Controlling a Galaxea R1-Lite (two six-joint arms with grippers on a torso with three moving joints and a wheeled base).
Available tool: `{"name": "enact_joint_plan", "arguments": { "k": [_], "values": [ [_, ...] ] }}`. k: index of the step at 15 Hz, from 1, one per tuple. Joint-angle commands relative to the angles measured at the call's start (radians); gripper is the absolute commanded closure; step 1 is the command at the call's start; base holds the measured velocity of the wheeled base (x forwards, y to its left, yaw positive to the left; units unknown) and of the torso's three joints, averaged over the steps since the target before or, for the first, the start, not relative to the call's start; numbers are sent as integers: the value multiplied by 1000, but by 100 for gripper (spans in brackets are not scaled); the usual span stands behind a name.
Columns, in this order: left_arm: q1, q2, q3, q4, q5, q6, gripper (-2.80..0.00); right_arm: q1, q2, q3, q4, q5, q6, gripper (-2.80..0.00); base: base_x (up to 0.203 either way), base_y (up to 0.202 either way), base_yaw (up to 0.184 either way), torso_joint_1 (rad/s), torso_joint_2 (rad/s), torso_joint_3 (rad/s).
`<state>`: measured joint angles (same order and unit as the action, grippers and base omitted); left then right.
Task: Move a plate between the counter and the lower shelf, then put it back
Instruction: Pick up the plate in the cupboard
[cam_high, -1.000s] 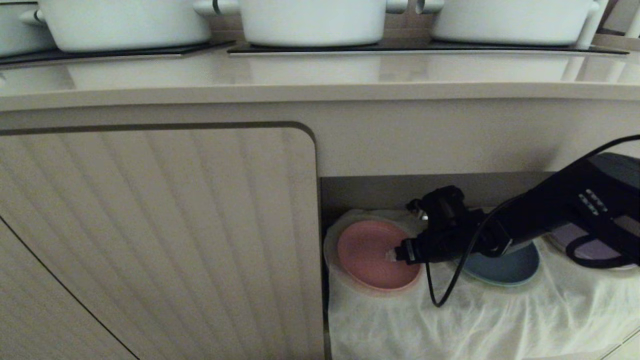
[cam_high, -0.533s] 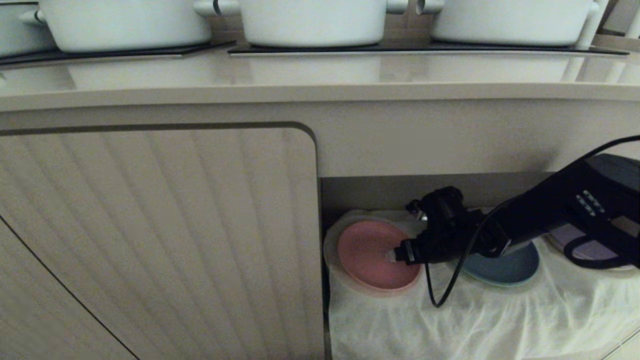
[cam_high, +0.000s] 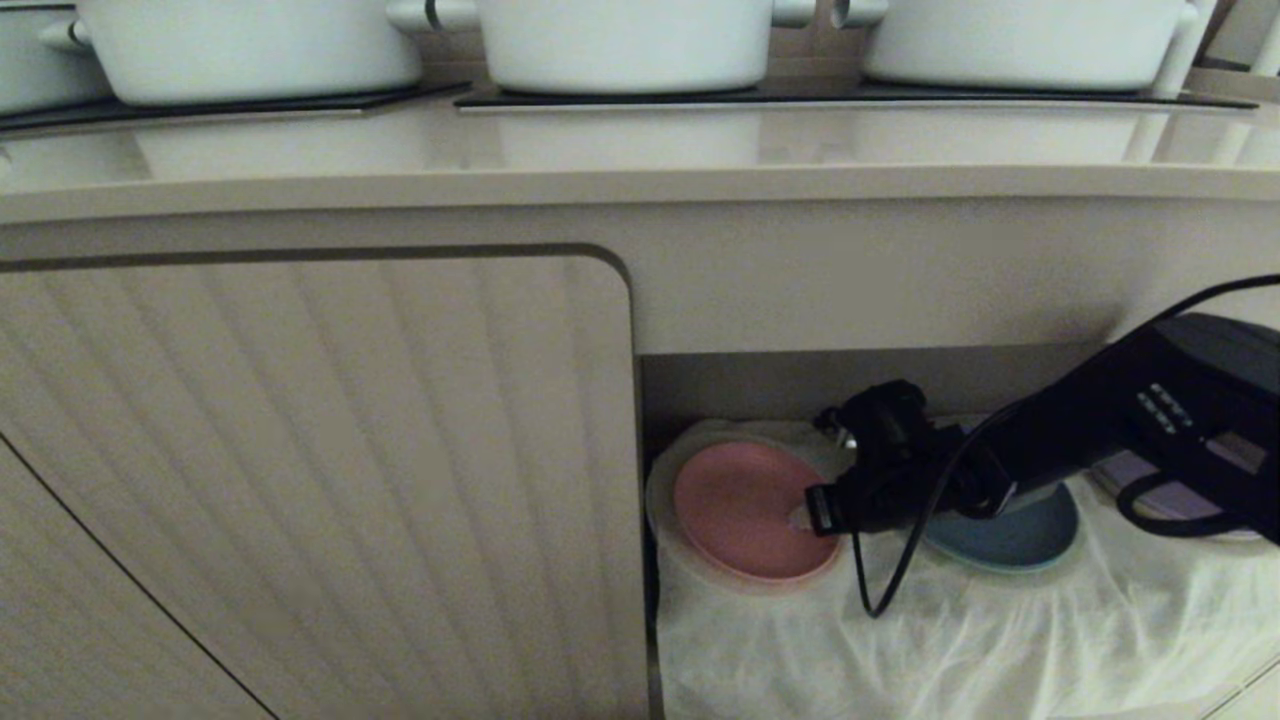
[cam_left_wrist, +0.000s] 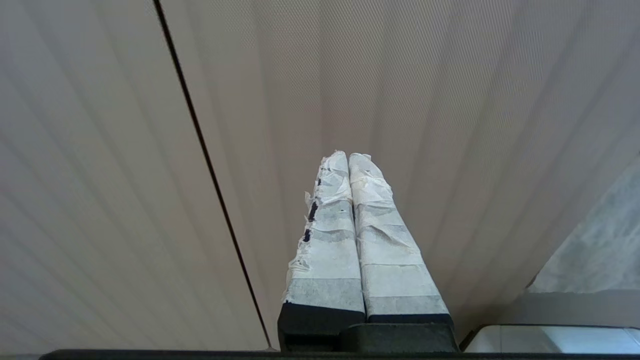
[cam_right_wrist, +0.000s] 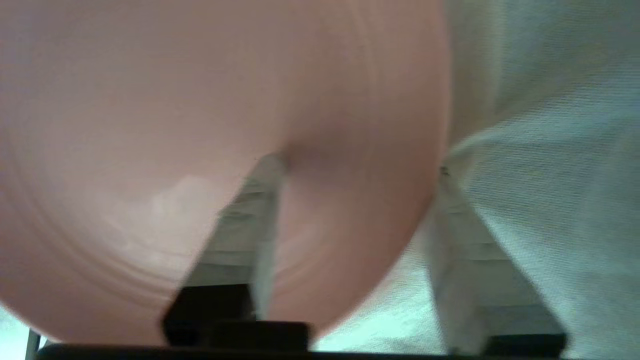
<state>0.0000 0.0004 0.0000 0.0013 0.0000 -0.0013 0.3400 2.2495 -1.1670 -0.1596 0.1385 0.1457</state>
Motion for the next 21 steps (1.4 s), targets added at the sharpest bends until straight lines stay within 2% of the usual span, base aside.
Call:
{"name": "enact_joint_plan", "arguments": {
  "k": [1,4,12,21],
  "values": [
    [0,0,0,0,0,0,0,1,2,0,-3,-2,0,0,0,0,0,0,0,0],
    [0,0,0,0,0,0,0,1,2,1,-1,-37,0,0,0,0,0,0,0,0],
    [0,0,0,0,0,0,0,-4,-36,26,6,-40,0,0,0,0,0,0,0,0],
    [0,0,0,0,0,0,0,-27,-167,177,3,-40,-5,0,0,0,0,0,0,0]
  ]
}}
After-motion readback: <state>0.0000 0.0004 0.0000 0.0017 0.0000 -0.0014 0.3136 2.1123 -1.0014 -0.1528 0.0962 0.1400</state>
